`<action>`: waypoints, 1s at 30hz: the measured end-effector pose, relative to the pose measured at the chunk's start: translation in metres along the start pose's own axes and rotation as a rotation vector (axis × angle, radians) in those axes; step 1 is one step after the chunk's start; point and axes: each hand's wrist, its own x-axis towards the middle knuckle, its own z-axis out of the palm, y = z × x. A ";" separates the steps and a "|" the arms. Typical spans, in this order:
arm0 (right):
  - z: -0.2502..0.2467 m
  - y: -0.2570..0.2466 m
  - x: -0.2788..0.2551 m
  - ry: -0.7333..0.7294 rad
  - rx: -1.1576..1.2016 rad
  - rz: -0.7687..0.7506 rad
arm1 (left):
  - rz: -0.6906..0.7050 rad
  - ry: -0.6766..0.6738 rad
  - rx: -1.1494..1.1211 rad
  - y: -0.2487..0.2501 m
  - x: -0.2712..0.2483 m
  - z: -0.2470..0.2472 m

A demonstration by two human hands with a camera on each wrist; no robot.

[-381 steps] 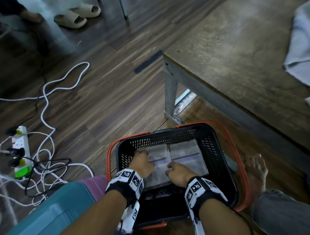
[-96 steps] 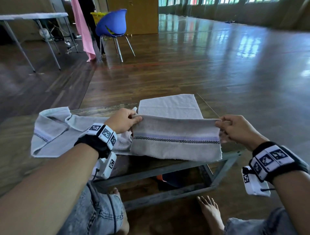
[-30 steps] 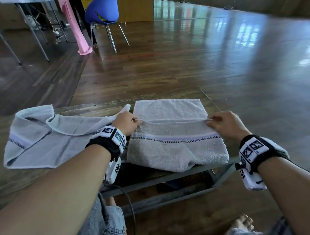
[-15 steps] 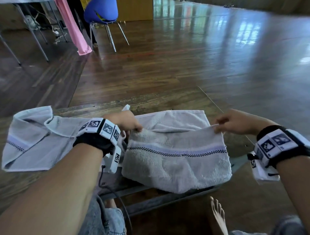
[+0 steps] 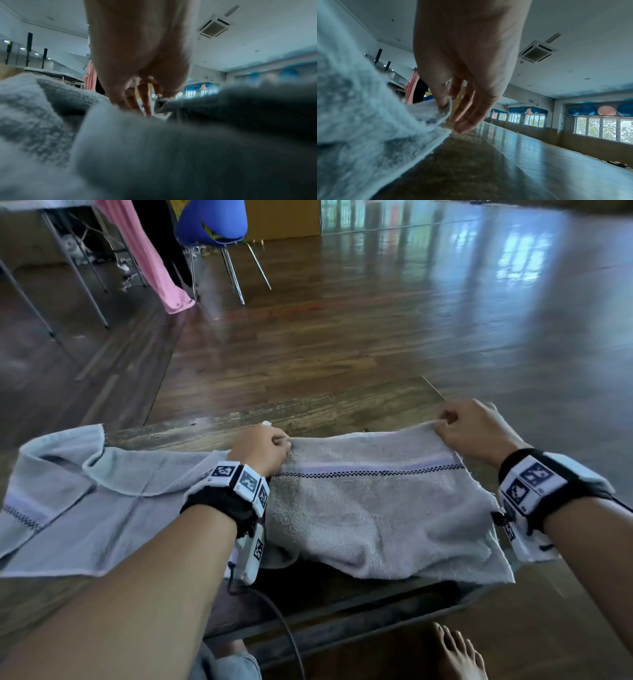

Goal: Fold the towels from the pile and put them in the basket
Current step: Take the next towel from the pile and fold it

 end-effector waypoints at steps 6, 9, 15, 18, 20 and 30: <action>0.032 0.001 0.011 -0.255 -0.171 -0.058 | 0.001 -0.109 0.111 0.000 0.012 0.010; 0.028 -0.006 0.008 -0.252 -0.196 -0.038 | -0.017 -0.112 0.116 0.004 0.013 0.009; 0.002 -0.022 -0.013 -0.004 0.045 -0.099 | 0.050 0.073 0.115 0.024 -0.004 -0.009; -0.016 -0.042 -0.035 0.114 0.189 -0.208 | 0.212 0.170 0.010 0.048 -0.018 -0.014; -0.023 -0.059 -0.052 0.166 0.258 -0.261 | 0.384 0.167 -0.125 0.071 -0.032 -0.018; -0.044 -0.104 -0.137 0.255 0.510 -0.221 | 0.728 0.173 -0.295 0.125 -0.087 -0.014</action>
